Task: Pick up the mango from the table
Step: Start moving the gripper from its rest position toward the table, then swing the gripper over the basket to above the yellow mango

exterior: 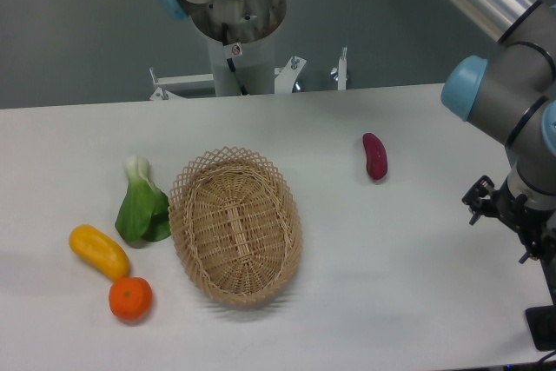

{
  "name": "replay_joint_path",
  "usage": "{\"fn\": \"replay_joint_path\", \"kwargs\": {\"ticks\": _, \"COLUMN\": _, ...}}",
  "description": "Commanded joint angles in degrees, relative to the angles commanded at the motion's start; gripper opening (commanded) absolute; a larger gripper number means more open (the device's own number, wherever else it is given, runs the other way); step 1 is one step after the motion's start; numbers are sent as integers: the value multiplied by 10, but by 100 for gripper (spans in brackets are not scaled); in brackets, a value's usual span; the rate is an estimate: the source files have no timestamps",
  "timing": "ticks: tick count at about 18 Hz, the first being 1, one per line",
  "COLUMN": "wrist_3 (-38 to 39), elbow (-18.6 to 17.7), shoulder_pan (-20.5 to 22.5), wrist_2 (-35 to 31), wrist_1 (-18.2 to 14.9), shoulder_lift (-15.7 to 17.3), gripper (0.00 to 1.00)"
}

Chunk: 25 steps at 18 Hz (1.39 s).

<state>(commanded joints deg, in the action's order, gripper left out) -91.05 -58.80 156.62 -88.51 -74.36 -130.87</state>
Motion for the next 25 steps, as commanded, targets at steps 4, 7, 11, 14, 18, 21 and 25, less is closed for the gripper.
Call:
{"fn": "replay_joint_path", "kwargs": {"ticks": 4, "wrist_3": -1, "elbow": -3, "shoulder_pan": -1, "wrist_2": -2, "wrist_1": 1, "shoulder_lift": 1, "gripper": 100}}
{"fn": "replay_joint_path", "kwargs": {"ticks": 7, "wrist_3": 0, "elbow": -6, "shoulder_pan": -1, "wrist_2": 1, "wrist_1": 2, "shoulder_lift": 2, "gripper": 100}}
{"fn": "replay_joint_path", "kwargs": {"ticks": 11, "wrist_3": 18, "elbow": -13, "shoulder_pan": -7, "wrist_2": 4, "wrist_1": 2, "shoulder_lift": 6, "gripper": 100}}
{"fn": "replay_joint_path", "kwargs": {"ticks": 14, "wrist_3": 69, "elbow": -33, "shoulder_pan": -17, "wrist_2": 6, "wrist_1": 3, "shoulder_lift": 18, "gripper": 100}}
{"fn": "replay_joint_path", "kwargs": {"ticks": 18, "wrist_3": 84, "elbow": -45, "shoulder_pan": -30, "wrist_2": 11, "wrist_1": 2, "shoulder_lift": 27, "gripper": 100}}
{"fn": "replay_joint_path", "kwargs": {"ticks": 21, "wrist_3": 105, "elbow": -64, "shoulder_pan": -40, "wrist_2": 12, "wrist_1": 1, "shoulder_lift": 42, "gripper": 100}}
{"fn": "replay_joint_path", "kwargs": {"ticks": 25, "wrist_3": 167, "elbow": -107, "shoulder_pan": -78, "wrist_2": 25, "wrist_1": 3, "shoulder_lift": 74, "gripper": 100}}
